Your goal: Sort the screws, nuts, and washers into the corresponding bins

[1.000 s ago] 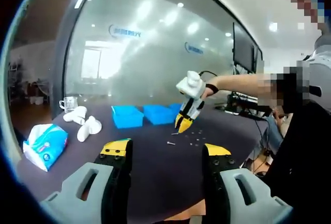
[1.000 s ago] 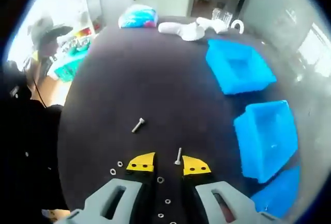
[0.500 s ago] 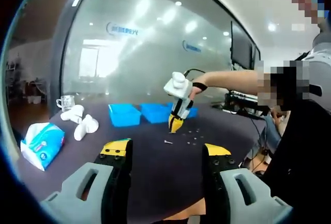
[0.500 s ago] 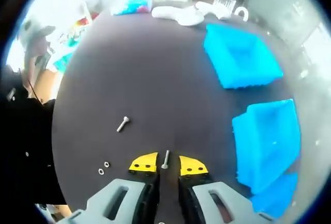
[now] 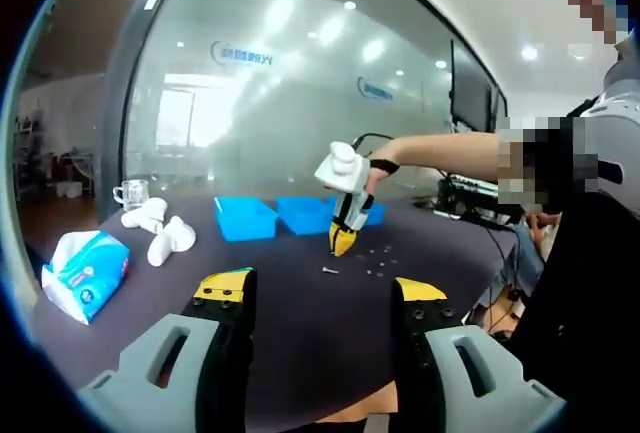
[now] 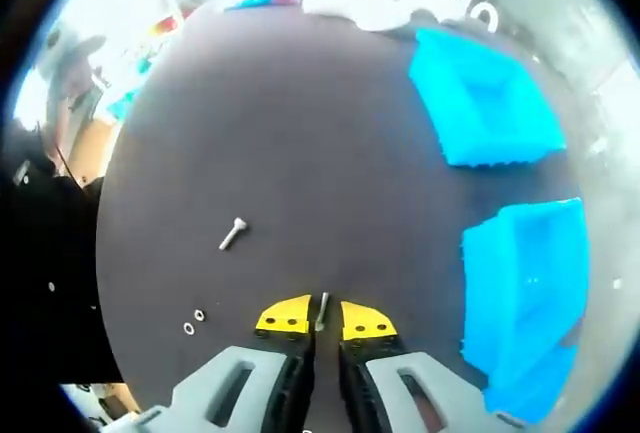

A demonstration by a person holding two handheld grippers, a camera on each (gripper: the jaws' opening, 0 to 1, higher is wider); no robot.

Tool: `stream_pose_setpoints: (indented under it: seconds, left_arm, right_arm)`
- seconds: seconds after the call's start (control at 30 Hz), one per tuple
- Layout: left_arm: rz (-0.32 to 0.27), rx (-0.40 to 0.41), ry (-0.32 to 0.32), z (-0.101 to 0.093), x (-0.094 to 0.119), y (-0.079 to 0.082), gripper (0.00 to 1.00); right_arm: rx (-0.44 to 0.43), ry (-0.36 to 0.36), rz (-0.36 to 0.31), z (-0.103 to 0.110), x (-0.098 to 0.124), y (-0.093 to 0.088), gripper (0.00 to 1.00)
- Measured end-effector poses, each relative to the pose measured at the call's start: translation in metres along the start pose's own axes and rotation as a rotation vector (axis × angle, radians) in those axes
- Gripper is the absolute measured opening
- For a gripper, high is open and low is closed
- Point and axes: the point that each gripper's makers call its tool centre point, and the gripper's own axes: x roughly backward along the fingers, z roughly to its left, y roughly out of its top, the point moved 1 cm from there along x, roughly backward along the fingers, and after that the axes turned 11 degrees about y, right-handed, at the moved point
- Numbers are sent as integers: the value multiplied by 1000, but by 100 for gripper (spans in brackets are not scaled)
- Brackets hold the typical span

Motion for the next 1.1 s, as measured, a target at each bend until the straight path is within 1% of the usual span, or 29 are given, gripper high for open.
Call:
stream_pose_setpoints:
  seconds: [0.07,0.13,0.3,0.4,0.5,0.57,0.63,0.67,0.73,0.87,0.93,0.97,1.03,1.07,1.1]
  left_arm:
    - [1,4,2,1,0,-1,53]
    - [2,5,5,2,0,-1,53]
    - [-1,10,7,3,1,-1,53]
    - [-3,12,6,3,0,-1,53]
    - [-2,11,4,3,0,-1,53]
    - [-5,11,4,3,0,0,53]
    - [-8,13,4,3,-1,1,53]
    - [-10,13,4,3,-1,2,53]
    - [-13,14,3,3,-1,3,53]
    - [-17,10,-2,1,-2,5,53]
    - [-21,7,-4,0,-3,7,53]
    - [-24,6,-4,-1,-3,9,53]
    - [-30,6,-6,-2,-4,11,53]
    - [-33,5,-7,-3,-5,12,52]
    - [-35,5,-9,-3,-6,13,52]
  right_arm:
    - [-8,8,4,-1,0,0,3]
    - [-14,22,10,1,-1,0,0]
    - [-7,19,18,2,0,0,0]
    - [-13,27,13,4,2,-2,0]
    - [-19,28,-16,7,6,-3,0]
    - [-28,31,-53,9,10,-3,0]
    - [-39,26,-107,10,15,-2,0]
    - [-50,28,-154,12,18,-1,0]
    - [-78,34,-220,15,25,-2,0]
    - [-104,16,-334,18,40,-8,0]
    - [-130,-7,-404,19,49,-11,0]
    - [-137,-15,-433,15,55,-14,0]
    - [-148,-39,-498,18,65,-20,0]
    - [-146,-89,-552,16,73,-23,0]
    - [-155,-106,-585,17,77,-26,0]
